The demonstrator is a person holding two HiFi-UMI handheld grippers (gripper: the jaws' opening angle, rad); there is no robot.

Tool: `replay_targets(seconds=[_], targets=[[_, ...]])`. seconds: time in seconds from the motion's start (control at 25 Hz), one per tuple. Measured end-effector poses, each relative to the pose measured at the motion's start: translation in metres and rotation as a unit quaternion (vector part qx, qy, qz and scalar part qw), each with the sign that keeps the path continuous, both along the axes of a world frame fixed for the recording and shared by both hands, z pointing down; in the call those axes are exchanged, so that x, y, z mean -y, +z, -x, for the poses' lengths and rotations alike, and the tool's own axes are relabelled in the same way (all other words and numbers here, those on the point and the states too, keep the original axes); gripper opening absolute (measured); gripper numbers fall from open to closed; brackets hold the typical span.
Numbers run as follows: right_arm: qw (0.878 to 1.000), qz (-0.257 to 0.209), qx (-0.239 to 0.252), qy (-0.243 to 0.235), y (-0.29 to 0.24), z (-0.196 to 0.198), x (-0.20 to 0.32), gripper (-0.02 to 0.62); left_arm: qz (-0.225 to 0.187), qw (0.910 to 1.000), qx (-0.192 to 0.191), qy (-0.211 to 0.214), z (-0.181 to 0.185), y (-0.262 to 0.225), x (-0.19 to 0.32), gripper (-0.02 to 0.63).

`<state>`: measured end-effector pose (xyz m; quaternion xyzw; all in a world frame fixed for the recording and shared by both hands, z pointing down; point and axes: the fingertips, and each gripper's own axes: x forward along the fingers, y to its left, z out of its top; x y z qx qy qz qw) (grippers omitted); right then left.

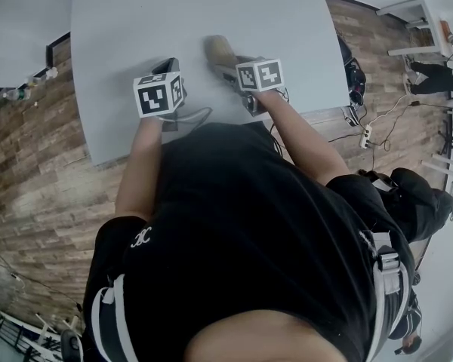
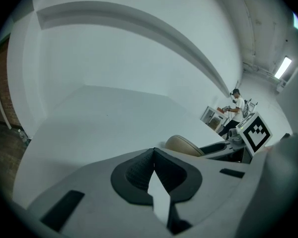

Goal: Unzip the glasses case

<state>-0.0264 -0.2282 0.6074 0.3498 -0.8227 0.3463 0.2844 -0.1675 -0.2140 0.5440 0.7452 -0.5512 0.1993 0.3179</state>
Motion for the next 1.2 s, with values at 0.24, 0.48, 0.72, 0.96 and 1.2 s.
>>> replay_targets(seconds=[0.24, 0.48, 0.72, 0.96, 1.2], targets=[[0.995, -0.068, 0.073, 0.027, -0.057, -0.012, 0.004, 0.278, -0.008, 0.9992, -0.038, -0.012, -0.002, -0.011, 0.004, 0.005], [0.977, -0.202, -0.043, 0.055, -0.092, -0.049, 0.013, 0.012, -0.008, 0.9989, -0.044, -0.011, -0.006, -0.01, 0.004, 0.004], [0.978, -0.202, -0.009, 0.055, -0.094, -0.042, 0.006, 0.012, -0.022, 0.9988, -0.043, -0.011, -0.008, -0.014, 0.005, 0.004], [0.978, -0.186, 0.03, 0.093, -0.1, -0.049, 0.01, 0.012, -0.046, 0.9979, -0.042, -0.016, -0.007, -0.022, 0.009, 0.005], [0.988, -0.147, -0.036, 0.029, -0.062, -0.03, 0.003, 0.012, -0.024, 0.9981, -0.056, 0.004, -0.023, -0.006, 0.013, 0.005]])
